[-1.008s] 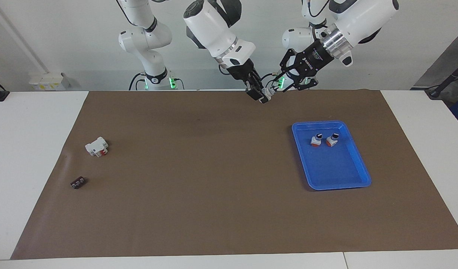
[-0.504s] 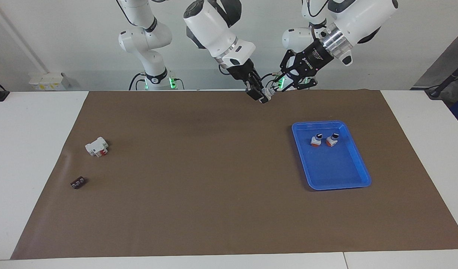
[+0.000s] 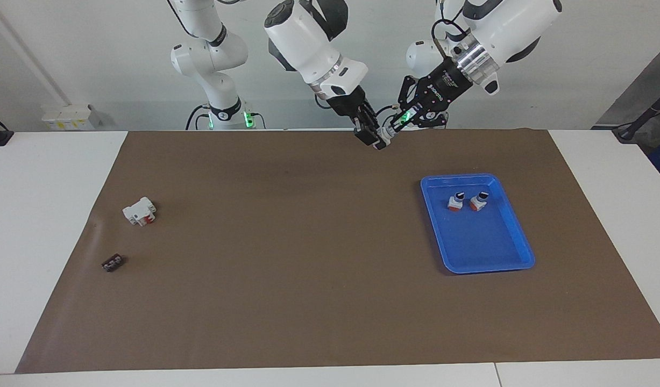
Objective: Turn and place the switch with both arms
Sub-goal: 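Close the left gripper on the switch held by the right gripper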
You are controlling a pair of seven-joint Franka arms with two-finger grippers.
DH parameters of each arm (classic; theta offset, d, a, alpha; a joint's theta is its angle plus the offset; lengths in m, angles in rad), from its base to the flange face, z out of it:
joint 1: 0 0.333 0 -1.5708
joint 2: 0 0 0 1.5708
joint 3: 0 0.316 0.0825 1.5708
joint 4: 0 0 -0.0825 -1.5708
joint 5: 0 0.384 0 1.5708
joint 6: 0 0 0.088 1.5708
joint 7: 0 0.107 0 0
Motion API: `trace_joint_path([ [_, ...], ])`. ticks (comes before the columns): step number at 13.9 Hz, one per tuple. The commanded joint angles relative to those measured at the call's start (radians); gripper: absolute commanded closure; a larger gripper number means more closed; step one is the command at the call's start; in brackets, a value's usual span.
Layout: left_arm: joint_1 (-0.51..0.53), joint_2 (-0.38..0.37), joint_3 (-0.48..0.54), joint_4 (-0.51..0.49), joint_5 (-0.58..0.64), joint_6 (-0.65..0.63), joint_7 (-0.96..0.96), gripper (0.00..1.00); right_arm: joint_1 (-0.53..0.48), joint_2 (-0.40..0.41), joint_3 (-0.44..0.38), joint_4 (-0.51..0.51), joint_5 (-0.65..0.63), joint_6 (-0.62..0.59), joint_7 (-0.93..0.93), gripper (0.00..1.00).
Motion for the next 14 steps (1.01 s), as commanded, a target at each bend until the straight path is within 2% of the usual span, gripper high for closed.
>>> trace_joint_path([
  [1, -0.011, -0.026, 0.008, -0.027, -0.015, -0.004, 0.013, 1.0, 0.0, 0.002, 0.005, 0.007, 0.008, 0.016, 0.022, 1.0],
  [5, -0.013, -0.026, 0.006, -0.023, -0.015, -0.005, 0.134, 1.0, 0.0, 0.002, 0.005, 0.007, 0.008, 0.016, 0.022, 1.0],
  [14, -0.014, -0.04, -0.037, -0.026, -0.011, -0.063, 0.683, 1.0, 0.0, 0.001, 0.005, 0.007, 0.008, 0.016, 0.022, 1.0],
])
